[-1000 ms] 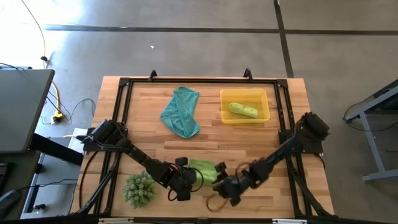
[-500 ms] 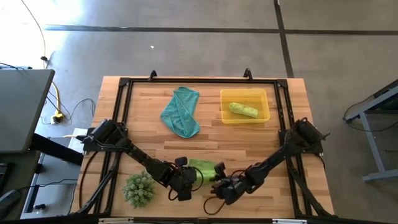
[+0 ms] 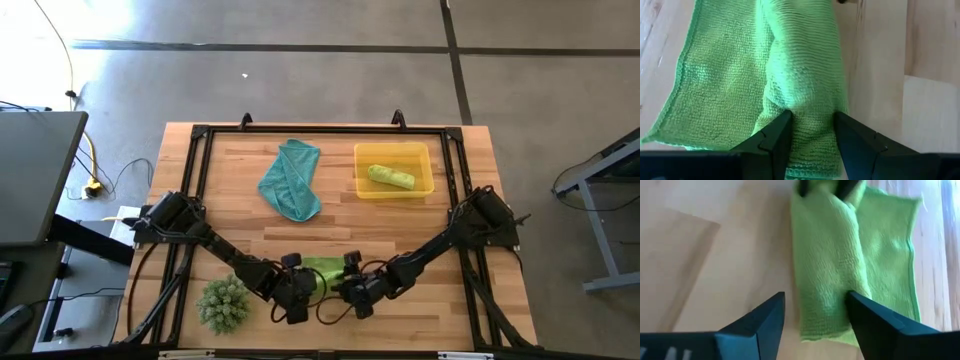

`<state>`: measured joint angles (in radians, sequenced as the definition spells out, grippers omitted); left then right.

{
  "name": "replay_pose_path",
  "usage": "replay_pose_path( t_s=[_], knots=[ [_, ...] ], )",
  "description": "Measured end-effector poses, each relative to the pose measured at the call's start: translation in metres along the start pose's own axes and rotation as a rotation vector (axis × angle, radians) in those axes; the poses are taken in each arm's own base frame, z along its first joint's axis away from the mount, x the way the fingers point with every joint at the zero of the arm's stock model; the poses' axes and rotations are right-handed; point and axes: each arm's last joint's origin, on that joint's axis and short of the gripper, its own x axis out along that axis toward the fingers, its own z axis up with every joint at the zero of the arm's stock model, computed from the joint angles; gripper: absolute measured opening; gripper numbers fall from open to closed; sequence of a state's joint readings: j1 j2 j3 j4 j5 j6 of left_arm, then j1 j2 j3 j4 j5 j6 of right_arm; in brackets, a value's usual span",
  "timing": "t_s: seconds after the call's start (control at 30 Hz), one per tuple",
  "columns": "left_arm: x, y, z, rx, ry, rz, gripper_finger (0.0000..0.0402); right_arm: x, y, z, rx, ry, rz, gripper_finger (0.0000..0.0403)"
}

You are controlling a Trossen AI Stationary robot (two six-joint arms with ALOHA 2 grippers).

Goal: Roll microfiber towels into tight, uniform cylinder then place into a basket
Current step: Roll the green towel

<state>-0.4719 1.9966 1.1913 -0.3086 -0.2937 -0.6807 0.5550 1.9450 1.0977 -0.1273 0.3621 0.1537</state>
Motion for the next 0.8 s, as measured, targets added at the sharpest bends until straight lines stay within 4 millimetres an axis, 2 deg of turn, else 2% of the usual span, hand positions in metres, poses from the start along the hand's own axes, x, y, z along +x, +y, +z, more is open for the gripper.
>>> replay_pose_path(
  t_s=[0.2,0.37,0.5,0.7,0.8],
  knots=[
    [-0.019,-0.003,0.005,-0.008,-0.012,-0.068,0.014,0.003,-0.009,-0.007,0.111,0.079,-0.022,0.0175],
    [-0.036,-0.008,0.011,-0.012,-0.065,-0.104,0.014,0.005,-0.013,-0.009,0.201,0.12,0.016,0.0135],
    [-0.048,-0.01,0.014,-0.016,-0.107,-0.112,0.014,0.007,-0.011,-0.01,0.171,0.13,0.024,0.0104],
    [-0.048,-0.01,0.014,0.03,-0.121,-0.091,0.014,0.007,-0.011,-0.012,0.171,0.147,0.029,0.0097],
    [-0.041,-0.007,0.014,0.04,-0.116,-0.047,0.014,0.008,-0.011,-0.012,0.17,0.148,0.028,0.0099]
  ],
)
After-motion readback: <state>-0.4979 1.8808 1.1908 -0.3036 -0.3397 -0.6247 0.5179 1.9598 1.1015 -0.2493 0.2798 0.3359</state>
